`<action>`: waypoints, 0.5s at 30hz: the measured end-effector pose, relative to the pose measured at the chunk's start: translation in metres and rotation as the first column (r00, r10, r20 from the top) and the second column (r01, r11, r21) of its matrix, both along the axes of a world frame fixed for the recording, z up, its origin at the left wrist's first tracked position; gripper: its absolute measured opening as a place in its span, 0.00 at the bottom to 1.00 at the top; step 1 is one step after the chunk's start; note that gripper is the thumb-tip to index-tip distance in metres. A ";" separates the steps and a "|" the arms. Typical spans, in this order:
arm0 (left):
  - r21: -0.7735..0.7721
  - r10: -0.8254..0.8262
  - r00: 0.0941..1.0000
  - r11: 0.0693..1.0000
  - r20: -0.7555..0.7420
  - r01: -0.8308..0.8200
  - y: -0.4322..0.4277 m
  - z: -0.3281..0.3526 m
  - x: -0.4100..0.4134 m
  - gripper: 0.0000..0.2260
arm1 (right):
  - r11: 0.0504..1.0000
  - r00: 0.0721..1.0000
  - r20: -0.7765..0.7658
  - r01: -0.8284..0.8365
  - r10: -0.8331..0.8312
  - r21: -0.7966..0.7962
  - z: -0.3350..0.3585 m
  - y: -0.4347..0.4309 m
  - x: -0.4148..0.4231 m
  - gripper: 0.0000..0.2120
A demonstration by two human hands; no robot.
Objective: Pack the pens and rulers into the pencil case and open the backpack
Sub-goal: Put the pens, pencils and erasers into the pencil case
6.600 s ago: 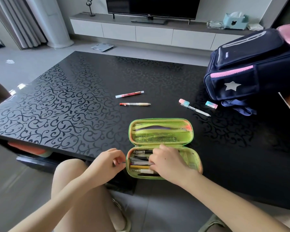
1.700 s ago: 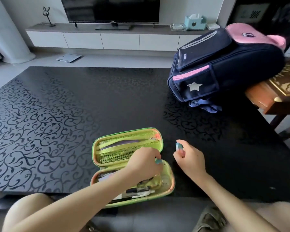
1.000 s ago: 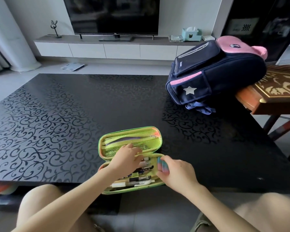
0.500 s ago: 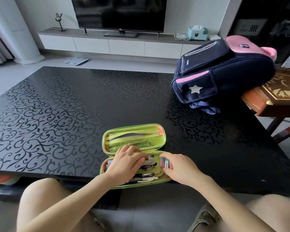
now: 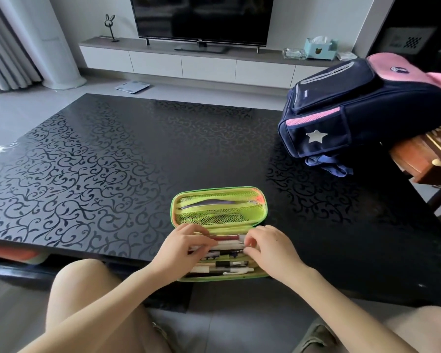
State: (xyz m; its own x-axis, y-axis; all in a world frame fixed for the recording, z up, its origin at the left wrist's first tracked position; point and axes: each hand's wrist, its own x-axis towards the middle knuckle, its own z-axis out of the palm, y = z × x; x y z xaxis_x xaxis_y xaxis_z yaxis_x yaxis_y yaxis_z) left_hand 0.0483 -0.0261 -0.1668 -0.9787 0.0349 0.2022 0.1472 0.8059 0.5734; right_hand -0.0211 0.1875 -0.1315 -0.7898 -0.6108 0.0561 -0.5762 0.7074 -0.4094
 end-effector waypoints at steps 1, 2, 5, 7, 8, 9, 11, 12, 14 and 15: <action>0.011 -0.008 1.000 1.000 -0.008 0.008 -0.001 -0.001 0.003 0.11 | 1.000 1.000 0.019 -0.002 0.002 -0.001 0.000 0.001 -0.001 0.09; 0.025 -0.010 1.000 1.000 -0.016 0.010 -0.001 -0.002 0.005 0.13 | 1.000 0.999 0.042 -0.010 0.011 0.000 0.001 0.002 -0.002 0.10; 0.030 -0.006 0.999 1.000 -0.033 0.007 -0.003 -0.002 0.007 0.14 | 0.999 0.996 0.089 -0.031 0.032 -0.008 0.002 0.003 -0.003 0.11; 0.011 -0.015 0.998 1.000 -0.055 0.016 -0.002 -0.003 0.007 0.13 | 1.000 0.995 0.096 -0.024 0.026 -0.018 0.001 0.003 -0.003 0.11; 0.009 -0.018 0.998 1.000 -0.063 0.019 -0.002 -0.003 0.008 0.13 | 1.000 0.994 0.107 -0.014 0.016 -0.025 0.000 0.003 -0.002 0.10; 0.007 -0.016 0.997 1.000 -0.071 0.016 -0.002 -0.003 0.008 0.13 | 0.999 0.992 0.130 0.001 0.003 -0.034 0.000 0.003 -0.002 0.10; 0.000 -0.009 0.997 1.000 -0.073 0.009 -0.002 -0.004 0.008 0.13 | 0.998 0.978 0.208 0.034 -0.023 -0.051 0.000 0.005 -0.001 0.08; 0.002 -0.007 0.997 1.000 -0.072 0.007 -0.002 -0.005 0.007 0.13 | 0.998 0.971 0.238 0.043 -0.028 -0.056 0.001 0.006 0.000 0.08; 0.018 0.006 0.998 1.000 -0.064 -0.005 -0.002 -0.007 0.008 0.14 | 0.998 0.965 0.263 0.041 -0.024 -0.056 0.002 0.008 0.000 0.07; 0.023 0.011 0.998 1.000 -0.056 -0.010 -0.002 -0.008 0.009 0.14 | 0.998 0.964 0.265 0.038 -0.023 -0.054 0.003 0.009 0.000 0.07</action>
State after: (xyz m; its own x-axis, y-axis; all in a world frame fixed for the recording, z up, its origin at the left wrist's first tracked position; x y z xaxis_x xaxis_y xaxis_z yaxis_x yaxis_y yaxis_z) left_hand 0.0569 -0.0283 -0.1750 -0.9662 0.0197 0.2572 0.1713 0.7943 0.5828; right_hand -0.0207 0.1963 -0.1288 -0.7994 -0.5882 -0.1222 -0.4209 0.6935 -0.5848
